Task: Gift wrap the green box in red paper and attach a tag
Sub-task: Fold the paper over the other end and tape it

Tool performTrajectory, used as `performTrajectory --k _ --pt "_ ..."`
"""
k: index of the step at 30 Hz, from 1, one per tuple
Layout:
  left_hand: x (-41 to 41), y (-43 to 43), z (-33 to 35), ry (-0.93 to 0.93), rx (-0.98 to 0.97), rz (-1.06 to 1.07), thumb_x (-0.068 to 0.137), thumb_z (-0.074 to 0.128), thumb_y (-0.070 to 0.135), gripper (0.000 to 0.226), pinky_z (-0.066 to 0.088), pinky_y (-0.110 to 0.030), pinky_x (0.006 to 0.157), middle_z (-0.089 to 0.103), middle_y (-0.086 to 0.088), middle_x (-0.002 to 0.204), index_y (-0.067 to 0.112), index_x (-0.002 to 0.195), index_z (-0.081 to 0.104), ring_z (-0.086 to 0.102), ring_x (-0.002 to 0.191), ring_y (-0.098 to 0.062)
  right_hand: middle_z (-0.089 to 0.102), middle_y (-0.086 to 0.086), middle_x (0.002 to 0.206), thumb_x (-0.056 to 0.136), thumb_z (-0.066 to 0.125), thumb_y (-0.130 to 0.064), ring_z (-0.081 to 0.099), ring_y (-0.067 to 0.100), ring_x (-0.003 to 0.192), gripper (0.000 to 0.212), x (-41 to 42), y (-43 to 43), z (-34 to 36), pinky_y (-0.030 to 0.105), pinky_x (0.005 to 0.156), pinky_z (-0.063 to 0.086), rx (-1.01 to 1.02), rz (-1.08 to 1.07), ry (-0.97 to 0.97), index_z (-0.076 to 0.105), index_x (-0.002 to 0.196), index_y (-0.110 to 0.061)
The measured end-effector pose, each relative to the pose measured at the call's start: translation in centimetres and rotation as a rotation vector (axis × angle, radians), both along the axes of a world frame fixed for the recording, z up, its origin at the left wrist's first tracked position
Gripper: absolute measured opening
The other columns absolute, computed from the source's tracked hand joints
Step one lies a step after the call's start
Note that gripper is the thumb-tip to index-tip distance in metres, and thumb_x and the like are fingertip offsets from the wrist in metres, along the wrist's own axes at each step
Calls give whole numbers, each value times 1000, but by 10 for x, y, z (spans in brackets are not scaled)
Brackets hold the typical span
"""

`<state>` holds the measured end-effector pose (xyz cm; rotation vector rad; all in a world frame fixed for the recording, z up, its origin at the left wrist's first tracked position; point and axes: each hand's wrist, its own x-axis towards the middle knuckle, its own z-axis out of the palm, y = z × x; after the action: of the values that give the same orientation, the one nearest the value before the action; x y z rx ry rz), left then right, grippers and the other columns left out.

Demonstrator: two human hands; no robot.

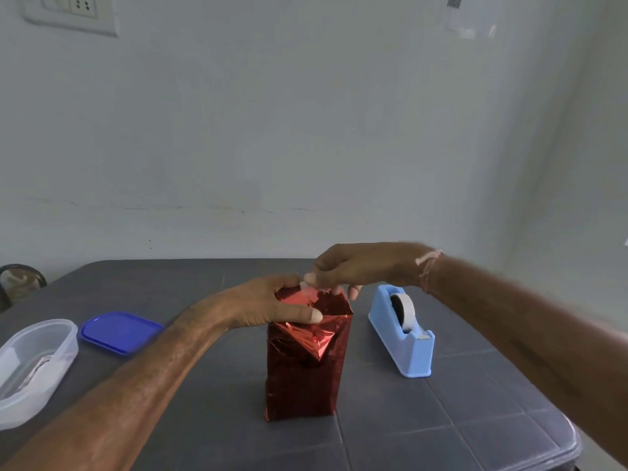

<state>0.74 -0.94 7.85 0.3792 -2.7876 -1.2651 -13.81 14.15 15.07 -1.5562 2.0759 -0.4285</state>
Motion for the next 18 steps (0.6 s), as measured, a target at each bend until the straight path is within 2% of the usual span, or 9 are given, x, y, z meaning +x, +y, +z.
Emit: performTrajectory --k 3,5,7,10,13,14,18 --pt "-1 2 1 -14 4 6 82 78 50 58 38 -13 81 57 30 113 39 135 57 55 107 6 64 -6 95 102 55 -49 60 10 89 36 -3 -12 0 29 82 57 61 0 65 72 108 -17" --pt "-2 1 0 -14 3 11 81 78 51 61 37 -16 83 56 28 115 37 137 57 54 113 1 63 -4 99 102 54 -50 59 11 91 40 -1 -16 0 29 81 56 89 -2 80 71 116 -17" --pt "-3 1 0 -16 -1 15 82 77 50 59 35 -19 89 53 28 116 37 136 57 51 114 2 64 -5 99 102 54 -51 59 11 92 41 1 -17 1 29 80 54 106 3 104 71 118 -17" --pt "-3 1 -1 -16 -23 11 82 76 53 62 34 -24 96 52 24 123 38 139 55 48 120 -2 65 -9 95 101 54 -53 60 11 91 42 2 -19 2 29 80 54 137 -4 118 71 115 -18" --pt "-2 1 -1 -9 -13 -6 82 77 52 58 35 -13 81 55 29 115 38 135 57 51 108 9 68 -7 97 100 56 -55 63 12 93 34 4 -21 -1 29 80 55 150 0 172 69 100 -23" --pt "-2 0 -1 -9 -14 -10 82 77 53 59 35 -13 82 55 30 115 39 135 57 50 107 12 69 -6 99 99 56 -55 64 12 93 33 8 -20 1 29 80 55 161 3 198 68 97 -25" --pt "-3 -1 -2 -7 -14 -6 80 78 56 67 36 -26 101 55 23 129 40 140 53 51 125 -3 68 -2 101 99 56 -55 62 8 80 37 12 -23 2 26 71 52 222 -2 335 67 102 -21"
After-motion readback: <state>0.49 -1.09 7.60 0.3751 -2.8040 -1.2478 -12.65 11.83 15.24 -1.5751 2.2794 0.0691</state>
